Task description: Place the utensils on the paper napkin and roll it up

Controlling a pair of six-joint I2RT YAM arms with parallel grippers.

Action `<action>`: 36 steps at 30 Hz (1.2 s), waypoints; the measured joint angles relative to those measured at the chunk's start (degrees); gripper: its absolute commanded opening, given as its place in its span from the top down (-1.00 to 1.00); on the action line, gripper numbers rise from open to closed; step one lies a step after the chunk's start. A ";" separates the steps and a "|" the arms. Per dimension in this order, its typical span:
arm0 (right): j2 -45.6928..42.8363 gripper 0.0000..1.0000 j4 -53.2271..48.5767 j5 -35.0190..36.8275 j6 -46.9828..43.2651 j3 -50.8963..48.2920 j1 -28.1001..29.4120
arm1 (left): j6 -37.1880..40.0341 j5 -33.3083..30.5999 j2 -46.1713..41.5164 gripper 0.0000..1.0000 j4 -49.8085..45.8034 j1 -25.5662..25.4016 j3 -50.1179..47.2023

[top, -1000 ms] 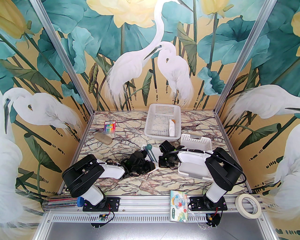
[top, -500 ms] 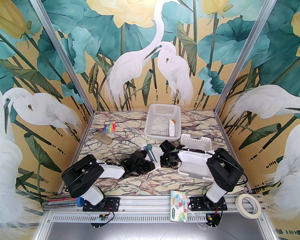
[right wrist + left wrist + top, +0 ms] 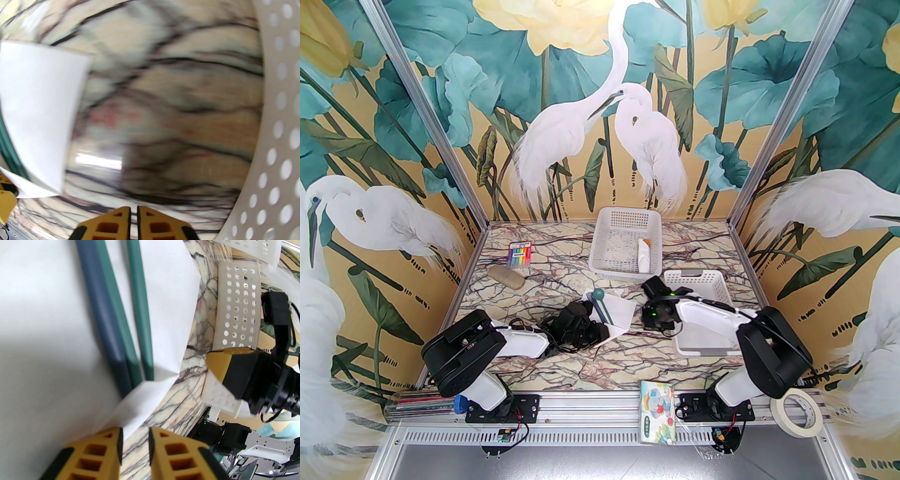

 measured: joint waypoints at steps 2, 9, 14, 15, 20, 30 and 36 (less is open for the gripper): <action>-1.09 0.69 -0.28 0.24 -1.03 -1.07 -2.36 | 0.00 0.00 0.00 0.46 -0.13 0.00 0.07; -3.65 0.65 -0.90 -0.33 -2.93 -3.17 -6.38 | 0.02 0.00 -0.15 0.45 -0.52 0.00 0.11; -7.13 0.59 0.00 -3.54 -3.06 -3.19 -6.38 | 0.09 -0.04 -0.79 0.45 -1.97 0.00 0.11; -7.93 0.58 0.37 -4.42 -3.06 -3.17 -6.36 | 0.17 -0.04 -0.92 0.45 -2.19 0.00 0.11; -9.33 0.48 2.91 -8.70 -2.95 -3.17 -5.44 | 0.26 -0.22 -1.84 0.44 -4.07 0.00 0.11; -5.88 0.08 8.13 -10.23 -2.32 -1.42 1.36 | 1.53 -0.17 -3.17 0.44 -6.95 -0.35 0.09; -0.96 -0.01 9.77 -8.50 -2.12 1.42 2.71 | 1.51 -0.17 -4.02 0.44 -7.76 -1.49 -0.39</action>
